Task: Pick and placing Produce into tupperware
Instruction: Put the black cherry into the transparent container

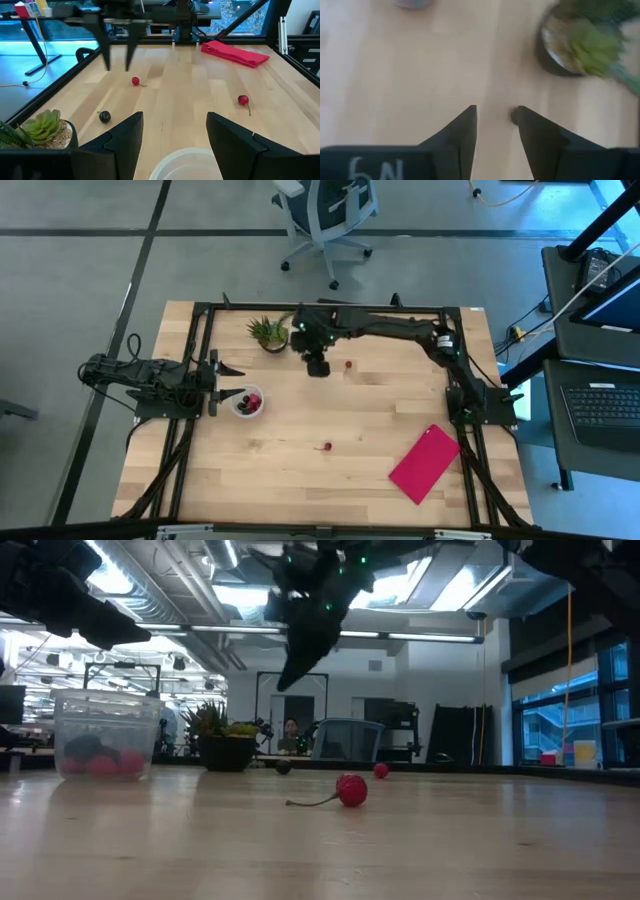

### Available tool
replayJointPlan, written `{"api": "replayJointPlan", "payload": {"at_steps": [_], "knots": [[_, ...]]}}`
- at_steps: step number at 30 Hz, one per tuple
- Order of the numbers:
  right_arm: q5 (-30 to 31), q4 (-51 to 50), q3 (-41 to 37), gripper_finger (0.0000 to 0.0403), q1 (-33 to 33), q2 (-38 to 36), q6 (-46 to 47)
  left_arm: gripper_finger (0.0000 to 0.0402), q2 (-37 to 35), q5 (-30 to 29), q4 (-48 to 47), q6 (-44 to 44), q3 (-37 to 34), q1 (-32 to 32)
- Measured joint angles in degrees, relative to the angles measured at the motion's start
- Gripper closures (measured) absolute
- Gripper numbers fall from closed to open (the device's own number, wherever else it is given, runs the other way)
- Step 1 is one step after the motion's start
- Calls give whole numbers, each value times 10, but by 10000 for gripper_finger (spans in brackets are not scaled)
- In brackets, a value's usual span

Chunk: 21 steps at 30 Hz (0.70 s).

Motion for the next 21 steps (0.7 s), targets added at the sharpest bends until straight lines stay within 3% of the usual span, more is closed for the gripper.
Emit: {"api": "replayJointPlan", "payload": {"at_steps": [4,12,17,21], "knots": [[0,19,0,235,-21,13,-1,190,0,0,0,0,0,0],[3,64,0,148,-39,48,0,190,0,0,0,0,0,0],[10,85,0,125,-40,78,13,190,0,0,0,1,0,0],[106,83,0,123,-37,112,13,190,0,0,0,1,0,0]]}}
